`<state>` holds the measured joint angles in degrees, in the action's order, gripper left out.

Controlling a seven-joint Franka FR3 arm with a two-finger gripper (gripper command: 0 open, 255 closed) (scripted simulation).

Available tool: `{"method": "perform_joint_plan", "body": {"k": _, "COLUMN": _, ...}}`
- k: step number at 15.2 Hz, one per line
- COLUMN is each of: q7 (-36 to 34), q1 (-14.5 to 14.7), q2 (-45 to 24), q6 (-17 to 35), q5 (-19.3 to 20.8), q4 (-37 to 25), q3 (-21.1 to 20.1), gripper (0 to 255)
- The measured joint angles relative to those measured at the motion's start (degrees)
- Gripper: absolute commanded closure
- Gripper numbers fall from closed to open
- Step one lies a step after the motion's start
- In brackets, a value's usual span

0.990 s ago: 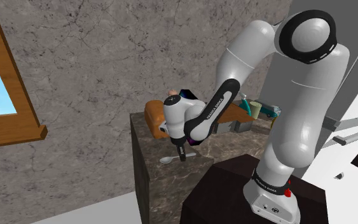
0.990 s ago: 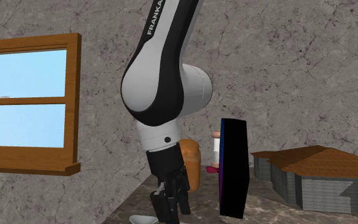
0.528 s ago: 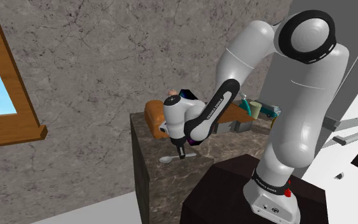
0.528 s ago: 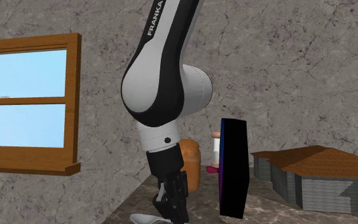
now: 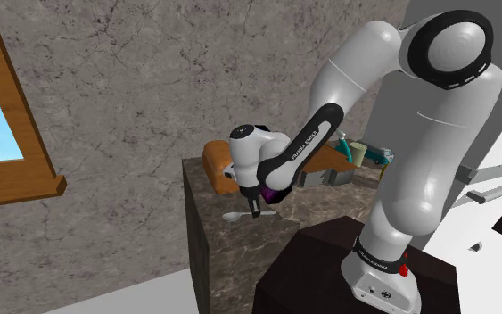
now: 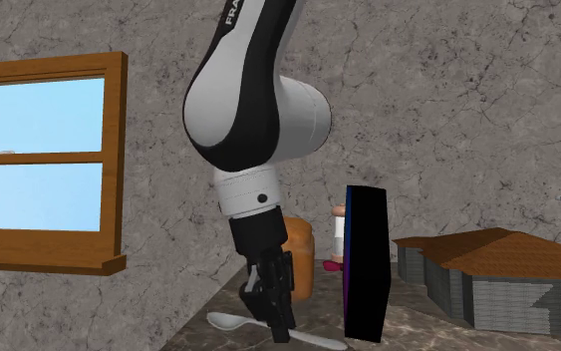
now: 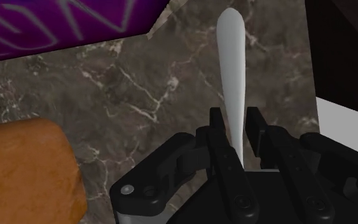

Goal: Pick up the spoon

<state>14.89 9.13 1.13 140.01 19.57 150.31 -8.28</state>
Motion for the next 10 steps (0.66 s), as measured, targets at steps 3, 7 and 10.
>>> {"method": "perform_joint_plan", "body": {"k": 3, "q7": 1.5, "q1": 0.19, "q2": 2.36, "q6": -2.43, "q5": -1.52, "q4": -0.28, "q3": -0.07, "gripper": 255}}
{"method": "perform_joint_plan", "body": {"k": 7, "q7": 3.26, "q1": 0.52, "q2": 5.32, "q6": -5.81, "q5": -3.3, "q4": -0.94, "q3": -0.11, "gripper": 255}}
{"method": "perform_joint_plan", "body": {"k": 10, "q7": 4.28, "q1": 0.7, "q2": 7.19, "q6": -7.88, "q5": -4.22, "q4": -1.28, "q3": -0.04, "gripper": 255}}
